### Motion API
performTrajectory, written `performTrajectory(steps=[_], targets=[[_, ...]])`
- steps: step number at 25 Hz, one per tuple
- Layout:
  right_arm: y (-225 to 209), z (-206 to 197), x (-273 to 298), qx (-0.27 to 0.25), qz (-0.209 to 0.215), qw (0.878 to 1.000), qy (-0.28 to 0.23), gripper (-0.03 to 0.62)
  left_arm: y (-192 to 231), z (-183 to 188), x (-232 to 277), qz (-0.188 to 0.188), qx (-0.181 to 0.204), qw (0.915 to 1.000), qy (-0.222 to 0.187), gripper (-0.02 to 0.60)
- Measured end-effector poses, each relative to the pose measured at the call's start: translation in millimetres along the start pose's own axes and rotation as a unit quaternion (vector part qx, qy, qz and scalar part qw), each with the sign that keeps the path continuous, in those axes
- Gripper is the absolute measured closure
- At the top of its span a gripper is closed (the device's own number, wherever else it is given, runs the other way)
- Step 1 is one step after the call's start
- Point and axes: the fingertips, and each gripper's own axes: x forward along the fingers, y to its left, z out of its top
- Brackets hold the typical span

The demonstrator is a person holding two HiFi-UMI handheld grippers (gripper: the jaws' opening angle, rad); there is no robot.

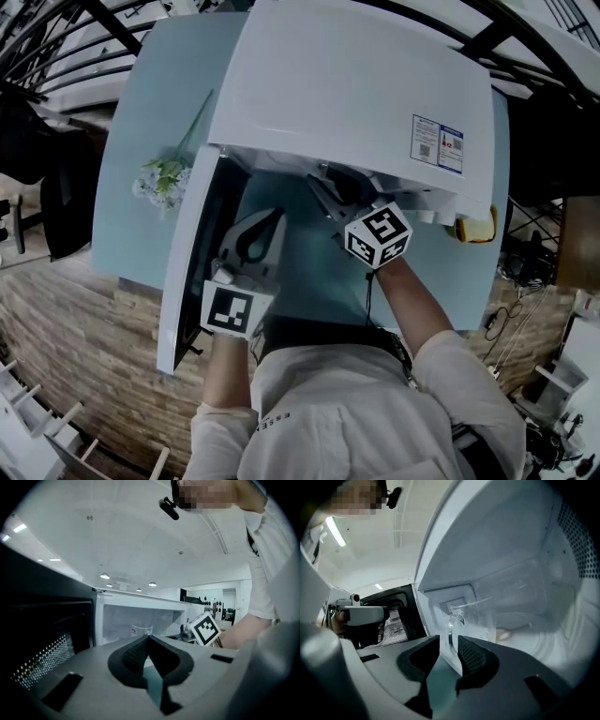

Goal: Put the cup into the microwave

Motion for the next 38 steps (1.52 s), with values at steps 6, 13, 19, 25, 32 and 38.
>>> performTrajectory(steps=[6,13,19,25,32,38], targets=[[8.3,15.2,-35.1,0.003,-0.037,0.999,-0.011,0.48,-12.1,19.7,-3.3,-0.022,0.019,0.9994,-0.018,0.58],[50.3,61.0,-90.1,-0.006,-0.068,0.996,-0.056,0.512,-27.2,47.6,-33.0,-0.021,0.035,0.999,-0.016,0.58],[90.6,94.3,-128.5,-0.014,-0.081,0.993,-0.087,0.574,-41.9,70.7,-63.0,-0.043,0.047,0.9974,-0.033,0.58],[128.2,124.6,-162.5,-0.037,-0.098,0.988,-0.114,0.577,-56.0,99.1,-94.1,-0.06,0.066,0.9947,-0.052,0.58],[153.6,141.2,-189.5,-0.055,-0.115,0.983,-0.135,0.577,-71.3,121.8,-118.7,-0.077,0.098,0.9898,-0.07,0.58],[167.7,154.0,-200.4,-0.079,-0.123,0.976,-0.159,0.579,-70.5,132.9,-129.5,-0.081,0.099,0.9882,-0.084,0.58]])
